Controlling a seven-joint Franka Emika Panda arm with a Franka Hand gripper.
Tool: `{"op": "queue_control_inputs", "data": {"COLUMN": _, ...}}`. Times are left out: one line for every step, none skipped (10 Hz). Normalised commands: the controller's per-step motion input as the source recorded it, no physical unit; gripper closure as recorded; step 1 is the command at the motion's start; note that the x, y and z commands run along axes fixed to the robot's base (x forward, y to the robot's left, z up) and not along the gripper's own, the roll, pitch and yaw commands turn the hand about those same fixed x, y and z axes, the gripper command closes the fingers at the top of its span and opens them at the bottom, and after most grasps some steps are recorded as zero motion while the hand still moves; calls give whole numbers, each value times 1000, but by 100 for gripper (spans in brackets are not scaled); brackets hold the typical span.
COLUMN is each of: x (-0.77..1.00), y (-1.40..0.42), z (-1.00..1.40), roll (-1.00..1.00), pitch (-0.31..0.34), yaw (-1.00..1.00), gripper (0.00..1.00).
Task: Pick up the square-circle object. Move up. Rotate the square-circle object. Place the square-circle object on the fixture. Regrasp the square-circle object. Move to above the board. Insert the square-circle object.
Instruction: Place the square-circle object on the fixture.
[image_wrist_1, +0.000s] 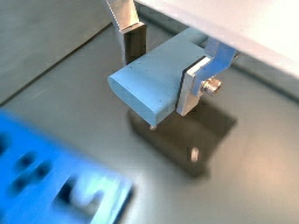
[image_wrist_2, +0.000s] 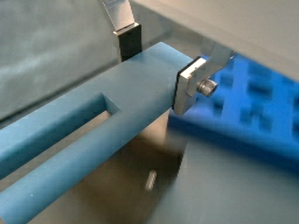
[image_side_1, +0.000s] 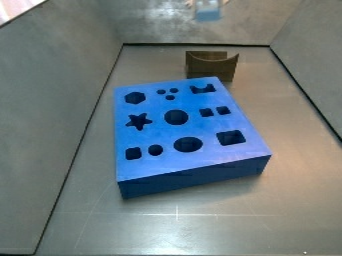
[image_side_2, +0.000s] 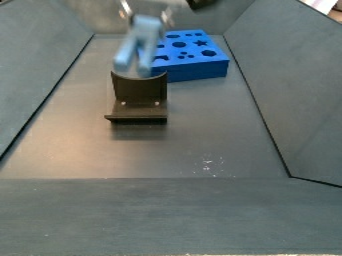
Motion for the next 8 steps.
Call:
{"op": "queue_control_inputs", "data": {"x": 230, "y": -192, "z": 173, "roll": -1000, "pitch": 160, "yaw": 150, "gripper": 100}}
{"op": "queue_control_inputs", "data": {"x": 131, "y": -107, "z": 59, "roll": -1000, "pitch": 164, "yaw": 129, "gripper": 100}}
{"op": "queue_control_inputs", "data": {"x": 77, "y": -75, "z": 47, "roll": -1000, "pitch": 169, "yaw": 114, "gripper": 100}}
{"op": "queue_control_inputs", "data": {"x": 37, "y": -16, "z": 45, "roll": -1000, "pitch": 173, "yaw": 89, "gripper": 100}}
{"op": "queue_control_inputs", "data": {"x": 43, "y": 4, "z": 16, "roll": -1000, "pitch": 182, "yaw": 72, "gripper": 100}}
{"op": "queue_control_inputs", "data": {"x": 70, "y": 19, "z": -1, "roll": -1000, "pitch": 200, "yaw": 44, "gripper": 100}}
{"op": "queue_control_inputs", "data": {"x": 77, "y": 27, "z": -6, "roll": -1000, "pitch": 212, "yaw": 29, "gripper": 100}}
{"op": "queue_control_inputs", "data": {"x": 78, "y": 32, "z": -10, "roll": -1000, "pitch": 231, "yaw": -10, "gripper": 100}}
